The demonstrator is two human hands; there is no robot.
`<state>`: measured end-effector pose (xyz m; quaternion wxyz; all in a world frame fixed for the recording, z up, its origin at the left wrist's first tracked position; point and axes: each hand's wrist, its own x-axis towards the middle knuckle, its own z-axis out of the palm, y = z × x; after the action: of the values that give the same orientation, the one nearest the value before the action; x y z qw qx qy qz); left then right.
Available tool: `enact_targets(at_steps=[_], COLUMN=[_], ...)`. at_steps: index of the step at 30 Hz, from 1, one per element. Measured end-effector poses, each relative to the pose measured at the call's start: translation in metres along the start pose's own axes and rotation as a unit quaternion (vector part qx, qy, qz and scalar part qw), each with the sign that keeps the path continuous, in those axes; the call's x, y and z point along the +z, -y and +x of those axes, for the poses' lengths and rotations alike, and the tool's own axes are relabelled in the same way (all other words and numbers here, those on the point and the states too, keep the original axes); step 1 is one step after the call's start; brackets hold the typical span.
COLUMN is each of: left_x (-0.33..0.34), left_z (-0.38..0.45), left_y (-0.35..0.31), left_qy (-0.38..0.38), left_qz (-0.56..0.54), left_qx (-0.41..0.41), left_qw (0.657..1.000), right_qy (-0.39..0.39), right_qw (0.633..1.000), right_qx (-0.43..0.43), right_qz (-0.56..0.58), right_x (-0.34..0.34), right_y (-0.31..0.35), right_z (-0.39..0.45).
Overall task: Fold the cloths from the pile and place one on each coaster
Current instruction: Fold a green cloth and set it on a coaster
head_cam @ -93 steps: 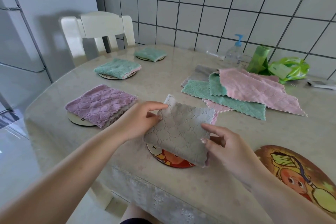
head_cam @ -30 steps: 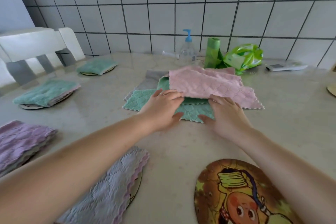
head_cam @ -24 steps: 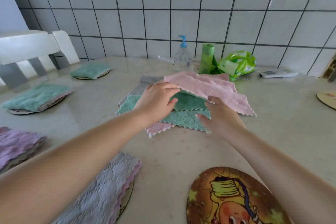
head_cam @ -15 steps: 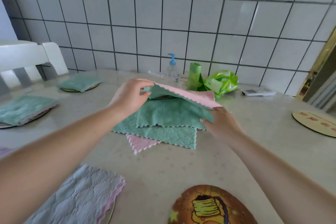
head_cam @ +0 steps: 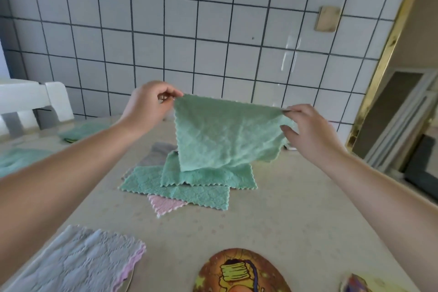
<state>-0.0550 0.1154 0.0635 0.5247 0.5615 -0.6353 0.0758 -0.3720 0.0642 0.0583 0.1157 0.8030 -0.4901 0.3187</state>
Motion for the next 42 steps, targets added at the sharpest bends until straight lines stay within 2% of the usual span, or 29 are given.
enact_targets(at_steps=[7,12,14,17,19,22,25,26,29,33,37,39,42], left_x=[-0.022,-0.042,-0.054,-0.070,-0.077,-0.087,-0.094,-0.096,-0.096,-0.097,-0.095,-0.090,-0.083], left_z=[-0.017,-0.043,-0.063,-0.100,-0.129,-0.174,-0.213,-0.224,-0.250,-0.262,-0.259,-0.255,-0.251], left_y=[-0.027,-0.052,-0.060,-0.065,-0.064,-0.065,-0.066,-0.063,-0.051,-0.040,-0.043,-0.043,-0.036], left_qy=[0.005,-0.004,0.020,0.091,0.147,0.216,0.266,0.279,0.307,0.360,0.421,0.414,0.404], left_qz=[-0.061,-0.112,-0.122,-0.082,-0.090,-0.184,-0.265,-0.269,-0.264,-0.249,-0.230,-0.178,-0.051], left_qx=[0.010,0.013,0.004,0.006,-0.009,-0.045,-0.084,-0.101,-0.133,-0.177,-0.221,-0.211,-0.162], left_qw=[0.998,0.994,0.992,0.992,0.985,0.958,0.923,0.916,0.905,0.881,0.849,0.867,0.899], right_qy=[-0.060,-0.081,-0.064,-0.037,0.023,0.128,0.150,0.162,0.224,0.270,0.311,0.280,0.259], right_qw=[0.998,0.994,0.996,0.998,0.994,0.948,0.922,0.903,0.825,0.803,0.797,0.803,0.847], right_qx=[-0.030,-0.002,0.001,-0.007,0.011,0.080,0.124,0.148,0.221,0.257,0.269,0.305,0.280], right_qz=[0.016,0.067,0.068,0.043,0.108,0.282,0.334,0.370,0.470,0.465,0.443,0.429,0.370], right_x=[-0.059,-0.092,-0.099,-0.100,-0.097,-0.096,-0.091,-0.089,-0.083,-0.074,-0.065,-0.059,-0.047], right_y=[0.005,0.009,0.007,0.004,0.005,0.010,0.009,0.011,0.019,0.028,0.032,0.028,0.021], right_z=[-0.027,-0.062,-0.084,-0.120,-0.148,-0.189,-0.223,-0.233,-0.259,-0.277,-0.280,-0.276,-0.265])
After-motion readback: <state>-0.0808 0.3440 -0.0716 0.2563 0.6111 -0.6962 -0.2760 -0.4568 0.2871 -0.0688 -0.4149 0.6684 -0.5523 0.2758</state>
